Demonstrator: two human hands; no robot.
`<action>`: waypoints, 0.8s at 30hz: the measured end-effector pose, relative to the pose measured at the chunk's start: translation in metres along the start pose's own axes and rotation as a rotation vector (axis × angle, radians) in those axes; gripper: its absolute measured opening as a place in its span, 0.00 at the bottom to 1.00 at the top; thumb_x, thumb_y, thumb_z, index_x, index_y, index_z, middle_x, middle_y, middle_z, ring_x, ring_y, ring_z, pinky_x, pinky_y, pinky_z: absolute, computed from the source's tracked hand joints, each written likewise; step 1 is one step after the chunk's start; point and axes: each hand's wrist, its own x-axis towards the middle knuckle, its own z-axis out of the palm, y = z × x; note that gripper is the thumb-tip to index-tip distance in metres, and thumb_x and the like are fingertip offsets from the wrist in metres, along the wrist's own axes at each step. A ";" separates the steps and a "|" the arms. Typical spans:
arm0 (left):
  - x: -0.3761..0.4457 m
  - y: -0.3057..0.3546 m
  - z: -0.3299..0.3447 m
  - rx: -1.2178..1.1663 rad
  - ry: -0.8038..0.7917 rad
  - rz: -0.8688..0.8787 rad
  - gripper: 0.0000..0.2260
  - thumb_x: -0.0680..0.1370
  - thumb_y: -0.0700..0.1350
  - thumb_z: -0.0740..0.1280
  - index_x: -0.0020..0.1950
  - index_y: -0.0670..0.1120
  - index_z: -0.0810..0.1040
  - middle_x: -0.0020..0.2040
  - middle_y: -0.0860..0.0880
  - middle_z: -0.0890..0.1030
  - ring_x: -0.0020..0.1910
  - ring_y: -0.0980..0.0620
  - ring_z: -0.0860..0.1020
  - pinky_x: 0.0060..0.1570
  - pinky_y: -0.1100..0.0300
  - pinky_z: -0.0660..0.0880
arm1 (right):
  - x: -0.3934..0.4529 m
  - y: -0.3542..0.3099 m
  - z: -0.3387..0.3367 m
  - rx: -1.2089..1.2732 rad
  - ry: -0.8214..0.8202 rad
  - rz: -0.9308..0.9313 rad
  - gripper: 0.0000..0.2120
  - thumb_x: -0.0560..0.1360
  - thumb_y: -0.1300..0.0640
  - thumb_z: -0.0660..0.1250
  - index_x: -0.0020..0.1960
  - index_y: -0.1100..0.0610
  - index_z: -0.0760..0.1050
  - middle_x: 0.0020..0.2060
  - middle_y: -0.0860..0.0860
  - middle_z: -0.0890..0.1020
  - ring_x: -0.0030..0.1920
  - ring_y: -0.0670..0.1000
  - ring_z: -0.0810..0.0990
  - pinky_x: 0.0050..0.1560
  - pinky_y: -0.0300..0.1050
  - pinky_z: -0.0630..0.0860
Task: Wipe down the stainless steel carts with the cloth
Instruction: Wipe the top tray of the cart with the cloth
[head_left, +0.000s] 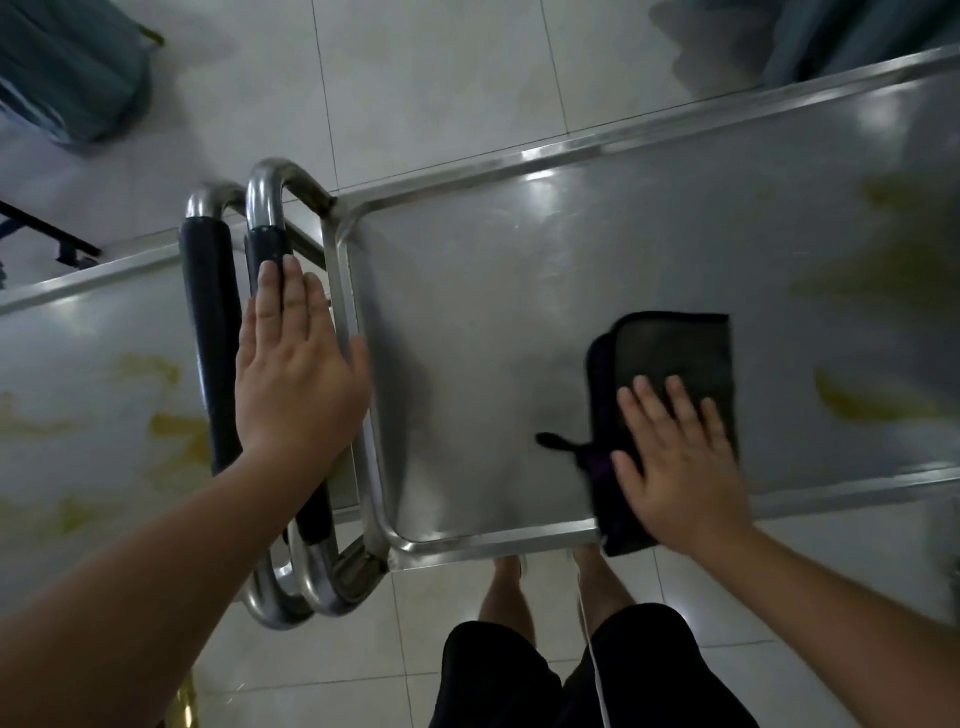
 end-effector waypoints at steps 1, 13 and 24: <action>0.000 0.000 0.000 0.000 0.004 0.001 0.33 0.88 0.59 0.48 0.87 0.41 0.45 0.87 0.45 0.41 0.85 0.50 0.35 0.84 0.49 0.38 | 0.003 -0.033 0.007 0.022 0.013 -0.031 0.35 0.82 0.40 0.56 0.86 0.50 0.54 0.85 0.49 0.56 0.85 0.56 0.51 0.82 0.64 0.51; 0.000 -0.003 0.007 0.009 0.049 0.022 0.34 0.87 0.60 0.46 0.87 0.40 0.46 0.87 0.43 0.43 0.85 0.49 0.38 0.83 0.51 0.38 | 0.020 -0.251 0.030 0.183 -0.101 -0.385 0.34 0.84 0.44 0.53 0.86 0.53 0.50 0.86 0.49 0.50 0.85 0.53 0.42 0.83 0.60 0.43; -0.002 -0.001 0.001 -0.064 0.007 0.026 0.35 0.87 0.62 0.44 0.87 0.42 0.45 0.87 0.46 0.41 0.84 0.52 0.34 0.83 0.51 0.37 | 0.071 0.032 -0.028 0.071 0.018 0.124 0.34 0.81 0.39 0.53 0.85 0.48 0.57 0.83 0.49 0.62 0.83 0.55 0.58 0.82 0.59 0.52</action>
